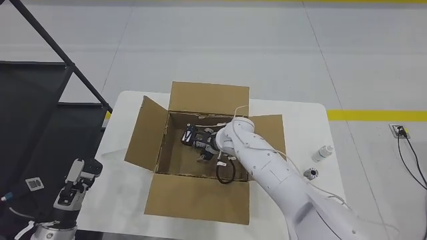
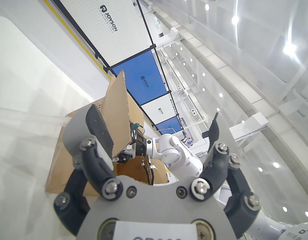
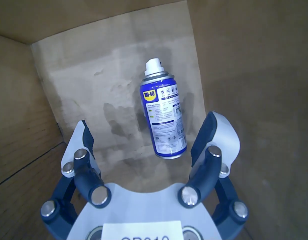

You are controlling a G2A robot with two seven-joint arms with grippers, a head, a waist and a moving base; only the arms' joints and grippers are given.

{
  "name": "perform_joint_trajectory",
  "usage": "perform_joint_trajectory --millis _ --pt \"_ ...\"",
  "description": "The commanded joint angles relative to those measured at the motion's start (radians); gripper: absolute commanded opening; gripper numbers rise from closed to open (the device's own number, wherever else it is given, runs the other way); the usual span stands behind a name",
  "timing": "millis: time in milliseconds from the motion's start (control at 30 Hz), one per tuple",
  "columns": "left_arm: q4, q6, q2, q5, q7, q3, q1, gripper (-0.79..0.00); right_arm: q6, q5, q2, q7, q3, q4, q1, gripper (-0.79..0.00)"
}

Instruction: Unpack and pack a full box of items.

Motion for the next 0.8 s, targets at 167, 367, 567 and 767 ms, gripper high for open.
perform_joint_trajectory --millis 167,367,567,767 --pt "0.007 0.012 0.002 -0.001 0.004 0.002 -0.014 0.0 -0.033 -0.026 -0.02 0.016 -0.021 0.041 0.015 0.0" --pt "0.013 0.021 0.003 -0.002 0.007 0.003 -0.023 0.0 -0.059 -0.065 -0.048 0.021 -0.053 0.062 0.016 -0.105" --pt "0.013 0.027 0.005 0.0 0.009 0.003 -0.03 0.0 -0.053 -0.09 -0.073 0.014 -0.073 0.095 0.021 -0.462" --pt "0.015 0.031 0.007 0.002 0.008 0.008 -0.037 0.0 -0.045 -0.093 -0.089 -0.004 -0.077 0.133 0.027 -0.489"
